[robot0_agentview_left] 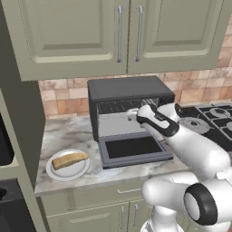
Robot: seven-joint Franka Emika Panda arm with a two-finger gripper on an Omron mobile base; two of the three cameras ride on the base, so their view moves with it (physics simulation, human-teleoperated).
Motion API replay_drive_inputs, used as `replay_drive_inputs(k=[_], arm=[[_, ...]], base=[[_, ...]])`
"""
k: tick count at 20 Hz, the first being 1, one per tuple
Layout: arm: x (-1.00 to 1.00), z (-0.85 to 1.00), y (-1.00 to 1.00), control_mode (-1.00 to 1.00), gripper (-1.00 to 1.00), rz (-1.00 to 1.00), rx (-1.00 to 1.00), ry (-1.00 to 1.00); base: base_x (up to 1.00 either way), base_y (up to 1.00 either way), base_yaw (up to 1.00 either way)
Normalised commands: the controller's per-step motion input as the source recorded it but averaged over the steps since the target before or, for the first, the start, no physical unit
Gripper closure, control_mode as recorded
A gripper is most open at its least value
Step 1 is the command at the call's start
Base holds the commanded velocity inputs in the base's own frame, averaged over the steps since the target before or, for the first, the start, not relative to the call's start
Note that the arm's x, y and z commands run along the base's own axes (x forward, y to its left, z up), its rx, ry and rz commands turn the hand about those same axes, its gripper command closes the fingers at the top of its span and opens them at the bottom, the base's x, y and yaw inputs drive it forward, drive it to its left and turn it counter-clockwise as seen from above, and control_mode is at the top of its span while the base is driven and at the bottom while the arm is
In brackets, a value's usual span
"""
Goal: Pull the toaster oven rack outwards. Pick up the baguette from the plate and place it on the toaster oven rack. Close the toaster oven door fully and set the temperature to the lowest setting.
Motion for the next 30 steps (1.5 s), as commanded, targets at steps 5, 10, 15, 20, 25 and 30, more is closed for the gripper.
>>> replay_drive_inputs(k=[5, 10, 15, 20, 25, 30], arm=[[0.83, -0.18, 0.07, -1.00, -1.00, -0.07, 0.00, -0.06], [0.34, 0.00, 0.00, -1.00, -1.00, -0.03, 0.00, 0.00], [0.10, 0.00, 0.00, -1.00, -1.00, -0.02, 0.00, 0.00], [0.01, 0.22, 0.00, -1.00, -1.00, 0.00, 0.02, 0.01], [0.00, 0.37, 0.00, -1.00, -1.00, 0.00, 0.03, 0.10], [-0.12, 0.41, 0.00, -1.00, -1.00, 0.00, 0.05, 0.07]], base=[[0.00, 0.00, 0.00], [0.00, 0.00, 0.00], [0.00, 0.00, 0.00], [0.00, 0.00, 0.00], [0.00, 0.00, 0.00], [0.00, 0.00, 0.00]])
